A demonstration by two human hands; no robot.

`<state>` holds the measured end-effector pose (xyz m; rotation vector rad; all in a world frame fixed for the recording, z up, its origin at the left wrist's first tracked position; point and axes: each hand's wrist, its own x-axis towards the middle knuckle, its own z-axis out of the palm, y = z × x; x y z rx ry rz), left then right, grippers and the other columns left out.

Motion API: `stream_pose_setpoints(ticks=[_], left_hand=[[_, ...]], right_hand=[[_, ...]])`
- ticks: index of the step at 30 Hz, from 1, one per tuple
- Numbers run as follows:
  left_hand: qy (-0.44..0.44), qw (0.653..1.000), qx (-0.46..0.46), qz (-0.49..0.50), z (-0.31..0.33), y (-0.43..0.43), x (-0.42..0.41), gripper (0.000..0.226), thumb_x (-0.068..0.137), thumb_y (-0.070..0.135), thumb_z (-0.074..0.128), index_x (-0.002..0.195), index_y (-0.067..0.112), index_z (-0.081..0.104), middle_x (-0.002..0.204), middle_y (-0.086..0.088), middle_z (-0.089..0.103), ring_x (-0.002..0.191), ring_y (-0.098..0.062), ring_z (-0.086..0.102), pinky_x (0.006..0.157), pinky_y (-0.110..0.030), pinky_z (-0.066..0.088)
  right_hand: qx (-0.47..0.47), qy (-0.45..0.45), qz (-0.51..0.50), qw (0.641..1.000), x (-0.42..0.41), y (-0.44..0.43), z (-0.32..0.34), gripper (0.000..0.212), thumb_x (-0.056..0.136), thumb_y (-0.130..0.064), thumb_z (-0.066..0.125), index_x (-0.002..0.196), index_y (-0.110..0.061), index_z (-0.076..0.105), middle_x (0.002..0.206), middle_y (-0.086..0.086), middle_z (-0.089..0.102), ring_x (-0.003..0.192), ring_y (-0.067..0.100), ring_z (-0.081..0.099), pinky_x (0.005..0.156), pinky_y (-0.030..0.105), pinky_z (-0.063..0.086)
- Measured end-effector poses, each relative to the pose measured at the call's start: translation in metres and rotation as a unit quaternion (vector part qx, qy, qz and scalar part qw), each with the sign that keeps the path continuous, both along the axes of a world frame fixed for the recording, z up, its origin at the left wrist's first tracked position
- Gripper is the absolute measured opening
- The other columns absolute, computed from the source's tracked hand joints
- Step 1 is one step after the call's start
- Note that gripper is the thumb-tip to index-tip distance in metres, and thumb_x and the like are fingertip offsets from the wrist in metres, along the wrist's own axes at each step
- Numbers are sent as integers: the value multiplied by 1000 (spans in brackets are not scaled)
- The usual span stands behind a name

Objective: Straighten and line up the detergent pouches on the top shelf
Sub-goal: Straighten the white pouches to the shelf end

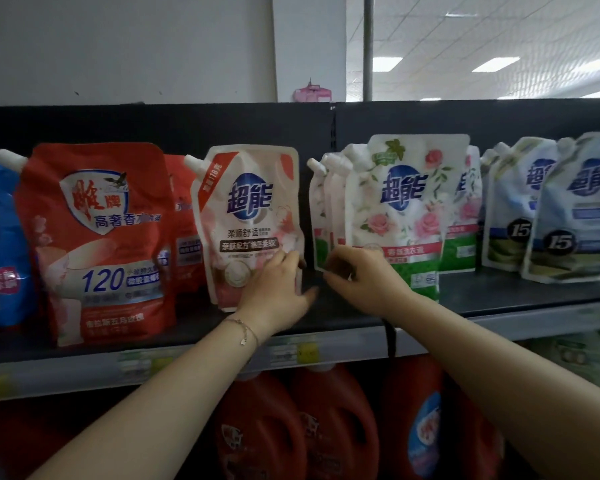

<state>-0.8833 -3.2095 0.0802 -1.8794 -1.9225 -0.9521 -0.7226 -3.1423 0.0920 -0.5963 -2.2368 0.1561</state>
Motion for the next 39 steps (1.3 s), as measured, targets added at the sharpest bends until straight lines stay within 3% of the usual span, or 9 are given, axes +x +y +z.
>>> stream_pose_setpoints(ticks=[5,11,18,22,26,28,32,36,39], left_hand=[[-44,997,-39,-41,-2,26,37,71,68,63,71,120,22,44,119,1,51,109,-18,51,92,-42,48],[-159,985,-57,-19,-5,52,64,113,58,63,79,142,15,21,140,-6,35,127,-22,39,107,-41,38],[-317,944,-74,-53,9,74,66,132,32,64,85,139,18,23,136,-3,44,124,-22,46,104,-40,42],[-328,944,-21,-32,6,82,71,112,40,57,89,128,15,35,126,-2,52,115,-21,53,97,-38,47],[-343,938,16,-40,2,87,78,79,56,42,89,120,14,53,116,2,63,104,-15,59,86,-25,46],[-333,940,-14,-68,0,89,79,63,63,42,85,117,20,63,114,4,67,104,-11,61,89,-23,46],[-278,958,-39,-63,0,91,81,65,68,51,78,124,24,59,119,8,65,111,-12,59,91,-21,41],[-272,957,-64,-76,4,96,97,69,70,50,77,128,20,55,123,7,62,114,-14,57,93,-23,41],[-270,955,-73,-96,4,112,124,71,71,49,77,131,18,52,128,3,60,118,-17,55,101,-31,43]], right_hand=[[-11,12,-25,1000,43,25,-7,11,85,-21,64,79,-12,63,74,-1,61,69,17,57,65,37,51],[-74,112,-52,990,70,36,-27,14,84,-20,68,75,-10,64,65,-1,61,63,18,58,62,38,50],[-135,152,-102,974,106,53,-28,25,83,-31,71,78,-13,54,68,-2,53,62,12,49,60,30,42],[-234,178,-130,947,125,67,-29,39,81,-35,74,102,-15,49,88,2,54,77,16,54,65,29,45],[-291,169,-147,930,131,86,-22,78,72,-47,79,131,-15,39,125,3,49,110,24,55,90,42,51],[-304,157,-115,932,127,93,-16,94,66,-50,81,141,-18,33,132,1,47,114,21,53,88,43,53],[-372,167,-15,913,117,98,-13,75,74,-35,81,133,-16,39,106,-4,60,75,7,58,48,14,45],[-371,220,-4,902,130,115,-21,62,69,-34,84,114,-21,44,113,2,63,97,18,65,81,36,57],[-359,235,-19,903,156,125,-23,62,67,-36,84,113,-23,44,109,-1,63,100,19,65,87,44,55]])
